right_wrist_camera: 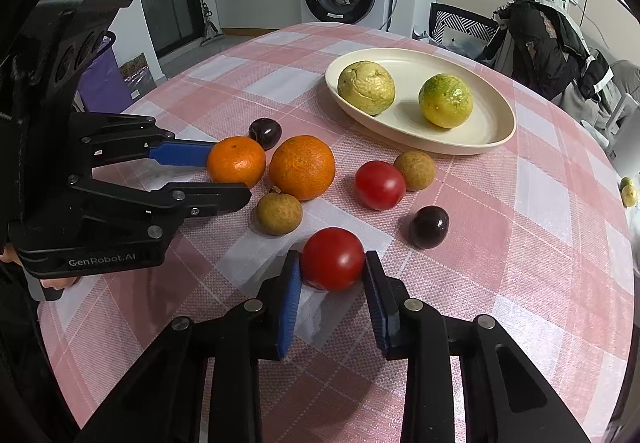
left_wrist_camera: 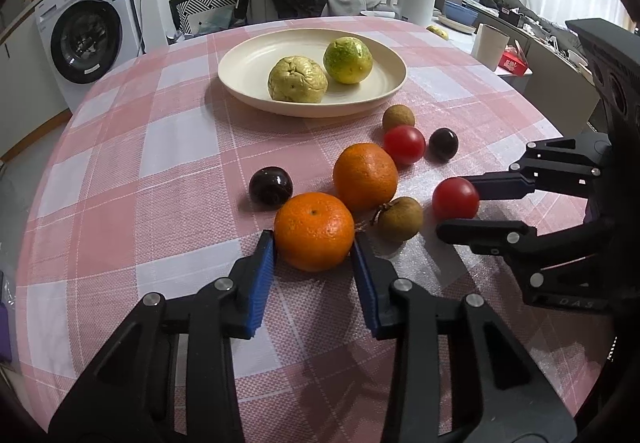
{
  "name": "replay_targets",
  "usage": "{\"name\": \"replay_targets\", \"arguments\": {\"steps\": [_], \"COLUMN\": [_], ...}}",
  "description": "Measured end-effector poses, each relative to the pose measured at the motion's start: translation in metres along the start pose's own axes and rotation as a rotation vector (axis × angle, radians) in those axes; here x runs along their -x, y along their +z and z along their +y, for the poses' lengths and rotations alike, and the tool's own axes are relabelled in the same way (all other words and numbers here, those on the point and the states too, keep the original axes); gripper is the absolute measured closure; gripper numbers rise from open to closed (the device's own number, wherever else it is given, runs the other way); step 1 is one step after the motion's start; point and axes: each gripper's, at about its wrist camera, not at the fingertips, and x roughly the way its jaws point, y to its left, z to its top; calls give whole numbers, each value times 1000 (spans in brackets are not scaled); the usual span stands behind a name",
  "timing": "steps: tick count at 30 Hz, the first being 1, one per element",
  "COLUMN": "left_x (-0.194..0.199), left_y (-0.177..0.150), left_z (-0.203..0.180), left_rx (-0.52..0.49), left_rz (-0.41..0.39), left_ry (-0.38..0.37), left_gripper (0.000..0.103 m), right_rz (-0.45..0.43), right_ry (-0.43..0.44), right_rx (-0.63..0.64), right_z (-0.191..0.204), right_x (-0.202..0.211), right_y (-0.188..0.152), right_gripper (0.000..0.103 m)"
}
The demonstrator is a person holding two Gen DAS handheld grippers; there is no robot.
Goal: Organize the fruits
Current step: 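Grasp the orange with the left tool while the right tool grasps a red tomato, then carry the orange and tomato onto the plate and open both tools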
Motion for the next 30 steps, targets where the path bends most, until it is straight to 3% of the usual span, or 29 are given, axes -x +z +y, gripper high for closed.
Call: {"name": "replay_targets", "arguments": {"steps": [7,16,30], "left_x": [4,21,36], "left_y": [0,4,17], "left_z": [4,9,17], "left_rx": [11,25,62], "left_rz": [-21,-90,-159], "left_ry": [6,-20,7], "left_gripper": [69,69,69], "right_rz": [-6,-80,-182], "right_ry": [11,35,40], "right_rx": [-3,-40,-153], "right_z": [-1,-5,-30], "right_x": [1,16,33], "right_y": [0,5,11], "right_gripper": [72,72,72]}}
